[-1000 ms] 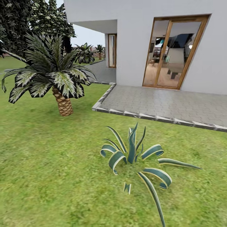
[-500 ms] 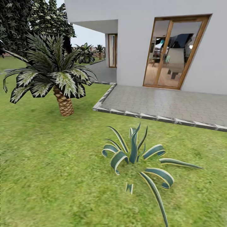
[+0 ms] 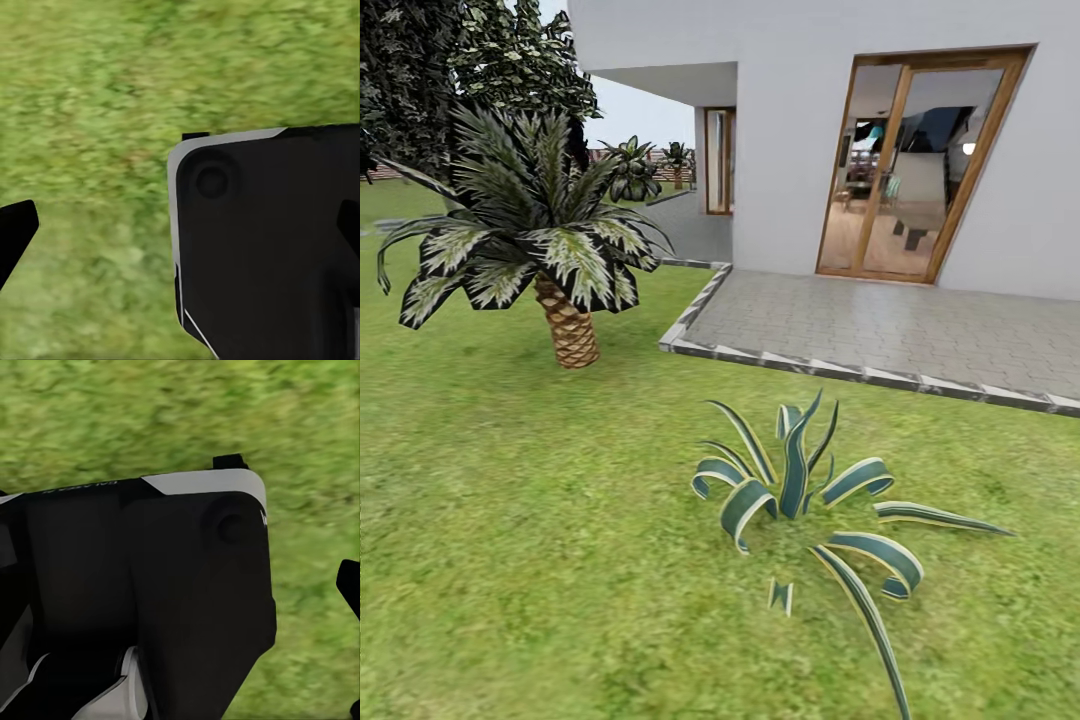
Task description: Take the three Easter eggs out of the wicker basket on the lawn in the garden, then place them on the lawn next to a single tree (choose any tree) so that all three eggs are next to the same tree and none are left in the basket.
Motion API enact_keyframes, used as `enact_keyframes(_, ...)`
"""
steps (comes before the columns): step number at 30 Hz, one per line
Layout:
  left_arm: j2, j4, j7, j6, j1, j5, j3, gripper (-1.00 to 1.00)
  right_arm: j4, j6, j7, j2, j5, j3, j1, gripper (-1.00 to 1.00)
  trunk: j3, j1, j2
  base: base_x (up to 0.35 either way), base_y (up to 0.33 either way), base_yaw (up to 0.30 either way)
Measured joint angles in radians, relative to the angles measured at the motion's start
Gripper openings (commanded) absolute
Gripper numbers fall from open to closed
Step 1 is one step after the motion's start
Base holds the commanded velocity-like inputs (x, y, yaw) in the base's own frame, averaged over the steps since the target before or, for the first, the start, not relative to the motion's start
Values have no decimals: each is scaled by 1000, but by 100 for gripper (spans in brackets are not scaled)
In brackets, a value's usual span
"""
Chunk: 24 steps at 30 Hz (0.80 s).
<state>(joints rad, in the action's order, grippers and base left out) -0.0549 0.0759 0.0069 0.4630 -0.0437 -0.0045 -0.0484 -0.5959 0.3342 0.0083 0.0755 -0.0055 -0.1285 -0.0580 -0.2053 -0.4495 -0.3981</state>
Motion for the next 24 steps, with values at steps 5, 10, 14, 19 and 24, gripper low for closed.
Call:
enact_keyframes(5, 0, 0, 0, 0, 0, 0, 0, 100, 0, 0, 0, 0, 0, 0, 0, 100, 0, 0, 0, 0, 168, 0)
enact_keyframes(10, 0, 0, 0, 0, 0, 0, 0, 100, 0, -1, 0, 0, 0, 0, 0, 100, 0, 0, 0, 0, 190, 0)
enact_keyframes(14, 0, 0, 0, 0, 0, 0, 0, 100, 0, 0, 0, 0, 0, 0, 0, 100, 0, 0, 0, 0, 174, 0)
enact_keyframes(19, 0, 0, 0, 0, 0, 0, 0, 100, 0, -1, 0, 0, 0, 0, 0, 100, 0, 0, 0, 0, 218, 0)
enact_keyframes(24, 0, 0, 0, 0, 0, 0, 0, 100, 0, -2, 0, -1, 0, -1, 0, 100, 0, 0, 0, 0, 248, 0)
